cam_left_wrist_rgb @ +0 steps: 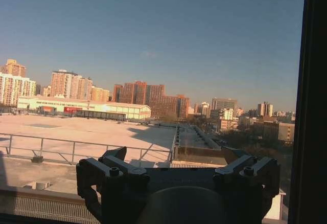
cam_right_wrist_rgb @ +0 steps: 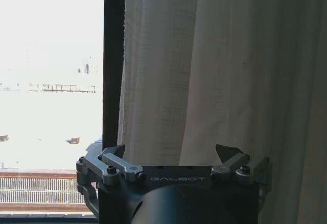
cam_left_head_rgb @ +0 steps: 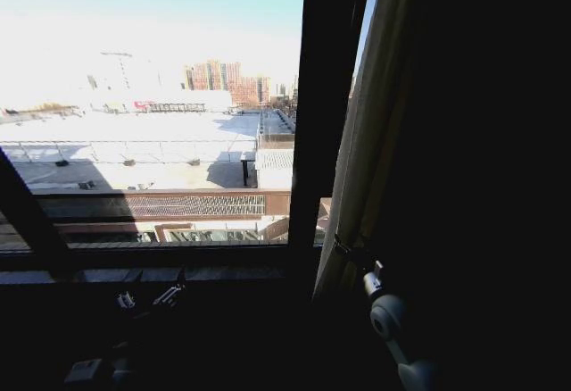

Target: Open the curtains by pulling them apart, changing their state from closed to fully open.

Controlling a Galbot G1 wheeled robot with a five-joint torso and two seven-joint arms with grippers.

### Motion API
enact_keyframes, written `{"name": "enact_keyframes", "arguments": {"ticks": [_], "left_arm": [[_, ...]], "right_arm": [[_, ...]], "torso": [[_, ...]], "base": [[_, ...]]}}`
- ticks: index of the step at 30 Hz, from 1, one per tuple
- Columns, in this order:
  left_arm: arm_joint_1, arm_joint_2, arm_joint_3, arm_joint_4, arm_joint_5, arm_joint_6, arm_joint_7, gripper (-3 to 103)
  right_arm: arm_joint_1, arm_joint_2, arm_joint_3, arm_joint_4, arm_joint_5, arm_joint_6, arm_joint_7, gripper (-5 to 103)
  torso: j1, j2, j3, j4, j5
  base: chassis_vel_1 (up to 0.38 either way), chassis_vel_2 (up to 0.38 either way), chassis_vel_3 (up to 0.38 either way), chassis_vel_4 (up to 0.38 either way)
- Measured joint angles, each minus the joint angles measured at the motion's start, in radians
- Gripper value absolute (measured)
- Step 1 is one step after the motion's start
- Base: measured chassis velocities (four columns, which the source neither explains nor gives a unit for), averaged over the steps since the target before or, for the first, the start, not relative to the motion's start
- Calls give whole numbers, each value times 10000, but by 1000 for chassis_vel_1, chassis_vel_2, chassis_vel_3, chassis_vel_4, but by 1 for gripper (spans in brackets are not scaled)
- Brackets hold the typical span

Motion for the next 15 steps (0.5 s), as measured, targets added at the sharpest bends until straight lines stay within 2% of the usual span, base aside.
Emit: {"name": "enact_keyframes", "arguments": {"ticks": [3,8,15], "left_arm": [[17,-15,-2,75,0,2,-159,100],[6,23,-6,124,-7,80,-181,100],[10,90,60,58,-110,431,-177,100]], "right_arm": [[-372,188,58,276,-418,40,-67,100],[-575,327,86,552,-1069,165,-137,100],[-606,414,201,937,-1208,183,-132,100]], "torso": [[0,0,0,0,1],[1,-1,1,1,0],[1,-1,0,0,1]], "base": [[0,0,0,0],[0,0,0,0],[0,0,0,0]]}}
